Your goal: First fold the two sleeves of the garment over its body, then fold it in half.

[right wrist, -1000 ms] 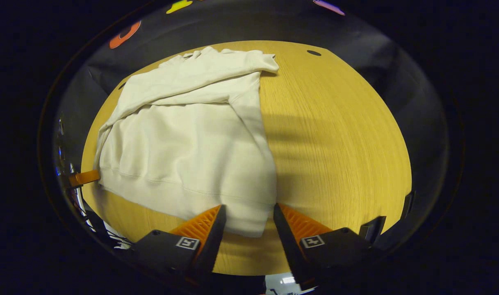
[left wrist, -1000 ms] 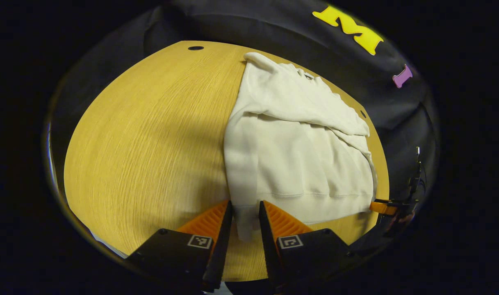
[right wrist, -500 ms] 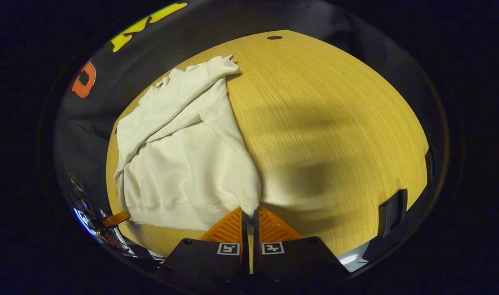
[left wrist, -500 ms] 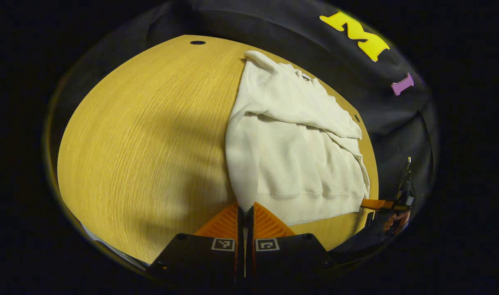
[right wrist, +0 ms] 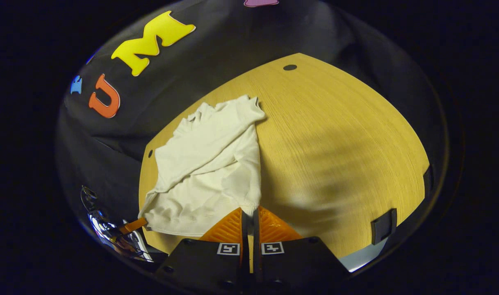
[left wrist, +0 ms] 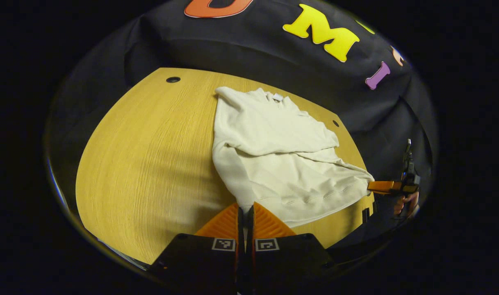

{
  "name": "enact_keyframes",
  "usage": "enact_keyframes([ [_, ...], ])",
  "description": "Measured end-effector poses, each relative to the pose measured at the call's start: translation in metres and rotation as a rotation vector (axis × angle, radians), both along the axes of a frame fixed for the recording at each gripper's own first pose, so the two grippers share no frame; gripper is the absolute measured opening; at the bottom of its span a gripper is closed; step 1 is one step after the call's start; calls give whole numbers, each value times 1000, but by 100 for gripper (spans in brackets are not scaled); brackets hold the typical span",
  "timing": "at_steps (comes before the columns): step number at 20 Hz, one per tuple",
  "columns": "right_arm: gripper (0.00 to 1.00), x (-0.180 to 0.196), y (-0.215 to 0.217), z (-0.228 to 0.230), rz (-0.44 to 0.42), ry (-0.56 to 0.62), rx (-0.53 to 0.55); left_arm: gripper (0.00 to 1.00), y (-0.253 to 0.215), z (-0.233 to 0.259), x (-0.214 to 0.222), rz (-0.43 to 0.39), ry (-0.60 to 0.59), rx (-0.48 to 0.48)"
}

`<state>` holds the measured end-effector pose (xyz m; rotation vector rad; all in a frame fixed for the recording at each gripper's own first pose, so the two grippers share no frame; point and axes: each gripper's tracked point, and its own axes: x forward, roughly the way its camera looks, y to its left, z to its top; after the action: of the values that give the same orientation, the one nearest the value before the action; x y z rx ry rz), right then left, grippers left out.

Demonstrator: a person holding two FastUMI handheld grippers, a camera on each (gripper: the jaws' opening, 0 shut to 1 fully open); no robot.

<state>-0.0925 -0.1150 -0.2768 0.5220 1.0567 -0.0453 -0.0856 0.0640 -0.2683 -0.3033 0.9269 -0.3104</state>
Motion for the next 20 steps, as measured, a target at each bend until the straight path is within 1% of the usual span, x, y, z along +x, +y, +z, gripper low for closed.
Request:
enact_keyframes([
  [3,4,40,2,29,3,-68,4,4,-4,31,32,-28,-88,7],
  [7,4,94,8,75,62,-161,-32,4,-7,69,80,-44,-178,34],
  [8,2,109,10,85,75,-183,-38,4,-6,77,95,-47,-194,42],
  [9,4,125,10,93,88,-207,-51,4,-3,84,107,-46,-198,52],
  [10,4,139,10,101,104,-228,-67,4,-1,89,120,-40,-193,58],
  [12,4,174,15,112,120,-260,-87,4,-5,99,149,-25,-165,35],
  [16,4,237,17,110,127,-300,-128,4,-8,110,212,-2,-175,2],
  [18,4,261,13,95,117,-291,-136,4,-12,102,242,19,-154,-31],
  [20,4,285,9,72,102,-277,-135,3,-13,81,267,50,-113,-66],
])
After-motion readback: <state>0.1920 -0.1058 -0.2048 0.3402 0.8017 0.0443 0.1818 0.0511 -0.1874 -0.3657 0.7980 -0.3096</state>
